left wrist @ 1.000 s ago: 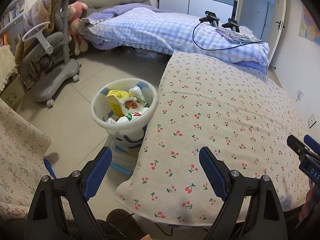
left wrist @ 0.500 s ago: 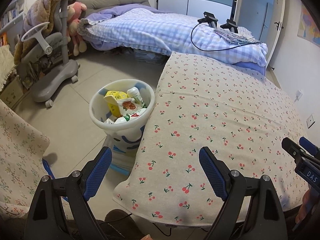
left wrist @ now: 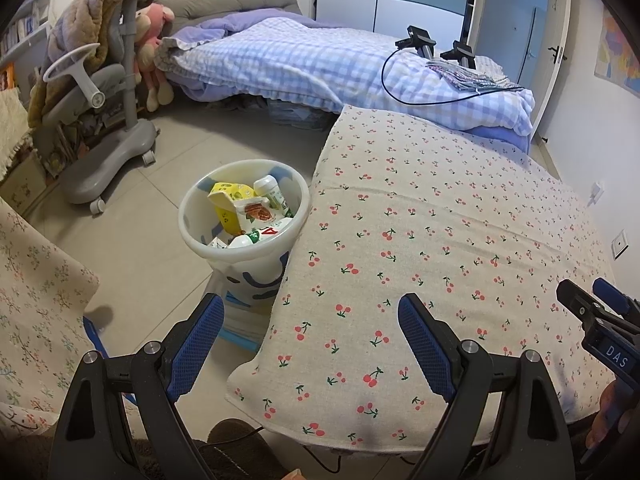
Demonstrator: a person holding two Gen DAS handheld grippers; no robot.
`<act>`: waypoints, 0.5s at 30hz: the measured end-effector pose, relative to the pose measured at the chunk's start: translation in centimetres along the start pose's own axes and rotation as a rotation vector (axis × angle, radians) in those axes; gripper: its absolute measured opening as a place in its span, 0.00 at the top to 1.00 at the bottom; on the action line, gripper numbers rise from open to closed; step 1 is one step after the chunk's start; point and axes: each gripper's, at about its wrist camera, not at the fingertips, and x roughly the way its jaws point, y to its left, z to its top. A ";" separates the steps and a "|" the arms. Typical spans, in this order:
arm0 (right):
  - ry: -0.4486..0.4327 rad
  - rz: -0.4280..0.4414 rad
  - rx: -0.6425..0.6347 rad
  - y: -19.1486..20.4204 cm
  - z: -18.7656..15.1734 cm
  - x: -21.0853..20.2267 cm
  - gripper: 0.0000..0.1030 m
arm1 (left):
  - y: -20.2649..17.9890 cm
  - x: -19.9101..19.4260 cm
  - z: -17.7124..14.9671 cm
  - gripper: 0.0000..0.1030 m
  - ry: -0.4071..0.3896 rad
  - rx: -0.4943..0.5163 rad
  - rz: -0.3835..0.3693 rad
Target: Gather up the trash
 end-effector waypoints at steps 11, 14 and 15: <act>0.006 0.001 0.003 0.0 -0.1 0.2 0.13 | 0.0 -0.2 0.1 0.12 -0.008 0.001 0.002; 0.005 0.003 0.005 -0.1 -0.1 0.2 0.13 | -0.1 -0.4 0.1 0.12 -0.017 0.002 0.004; 0.005 0.002 0.006 0.0 -0.1 0.2 0.13 | -0.2 -0.5 0.2 0.12 -0.020 0.004 0.006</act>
